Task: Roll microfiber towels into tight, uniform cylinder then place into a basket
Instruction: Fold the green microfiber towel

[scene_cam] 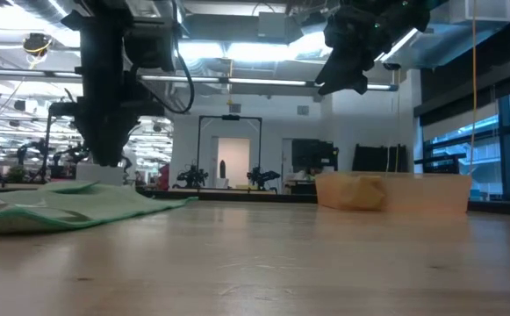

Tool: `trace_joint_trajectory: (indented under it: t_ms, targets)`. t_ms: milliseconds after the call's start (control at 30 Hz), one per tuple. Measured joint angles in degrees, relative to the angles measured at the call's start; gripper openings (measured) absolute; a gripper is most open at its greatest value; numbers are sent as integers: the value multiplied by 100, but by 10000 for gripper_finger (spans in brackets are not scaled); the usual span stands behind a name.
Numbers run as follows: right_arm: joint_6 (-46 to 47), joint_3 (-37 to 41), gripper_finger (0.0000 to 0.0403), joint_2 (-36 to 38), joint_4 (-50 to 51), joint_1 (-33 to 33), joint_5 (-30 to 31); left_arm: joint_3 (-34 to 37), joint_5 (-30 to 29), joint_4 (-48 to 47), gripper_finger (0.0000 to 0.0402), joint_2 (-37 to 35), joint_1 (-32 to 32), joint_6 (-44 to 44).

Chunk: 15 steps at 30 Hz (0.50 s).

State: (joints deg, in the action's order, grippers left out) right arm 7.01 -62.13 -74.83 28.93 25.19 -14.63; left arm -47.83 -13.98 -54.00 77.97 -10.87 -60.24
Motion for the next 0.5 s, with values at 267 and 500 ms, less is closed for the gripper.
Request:
trace_joint_trajectory:
  t_ms: [267,500]
  targets:
    - [2,0,159,0,2,0,0,304,97,8,77,2,-10,-393]
    - [0,0,159,0,0,2,0,396,25,156,77,2,-15,-416]
